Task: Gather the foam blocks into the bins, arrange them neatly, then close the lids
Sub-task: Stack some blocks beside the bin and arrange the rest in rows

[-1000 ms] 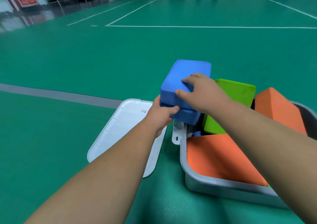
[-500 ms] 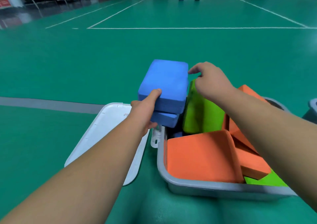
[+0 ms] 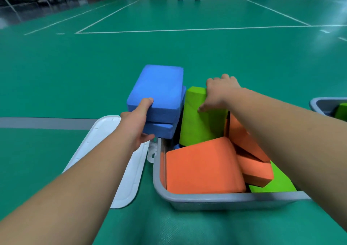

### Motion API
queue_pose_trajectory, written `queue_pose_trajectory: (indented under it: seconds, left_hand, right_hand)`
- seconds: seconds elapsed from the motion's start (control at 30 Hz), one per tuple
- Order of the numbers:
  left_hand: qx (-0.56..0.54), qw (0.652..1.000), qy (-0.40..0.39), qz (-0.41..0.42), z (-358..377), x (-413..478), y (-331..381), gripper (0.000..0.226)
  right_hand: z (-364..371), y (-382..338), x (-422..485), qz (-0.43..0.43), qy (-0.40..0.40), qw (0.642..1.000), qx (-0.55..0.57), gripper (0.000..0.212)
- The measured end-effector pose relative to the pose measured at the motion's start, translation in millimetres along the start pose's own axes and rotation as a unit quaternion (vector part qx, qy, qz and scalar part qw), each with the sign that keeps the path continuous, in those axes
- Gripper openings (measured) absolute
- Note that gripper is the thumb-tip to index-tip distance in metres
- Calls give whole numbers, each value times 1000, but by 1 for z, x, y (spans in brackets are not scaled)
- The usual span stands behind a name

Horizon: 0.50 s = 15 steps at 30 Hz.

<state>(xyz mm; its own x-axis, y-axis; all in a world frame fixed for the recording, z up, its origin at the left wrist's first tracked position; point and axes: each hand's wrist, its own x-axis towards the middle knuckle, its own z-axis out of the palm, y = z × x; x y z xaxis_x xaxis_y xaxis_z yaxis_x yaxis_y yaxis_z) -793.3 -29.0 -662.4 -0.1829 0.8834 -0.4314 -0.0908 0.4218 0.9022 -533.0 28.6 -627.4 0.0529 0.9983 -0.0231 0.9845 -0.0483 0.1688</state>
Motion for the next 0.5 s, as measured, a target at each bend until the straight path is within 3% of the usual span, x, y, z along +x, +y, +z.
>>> queue_pose_trajectory:
  seconds: [0.1, 0.27, 0.37, 0.5]
  left_hand:
    - [-15, 1000, 2, 7, -1, 1, -1, 90]
    - [-18, 1000, -7, 15, -3, 3, -1, 90]
    - [-10, 1000, -11, 23, 0, 4, 2, 85]
    - [6, 1000, -5, 27, 2, 2, 5, 67]
  right_hand:
    - [-5, 6, -4, 0, -53, 999, 1, 98]
    - [-24, 15, -29, 59, 101, 987, 113, 100]
    - [-55, 22, -41, 83, 146, 969, 180, 96]
    - [-100, 22, -55, 79, 261, 950, 152, 81]
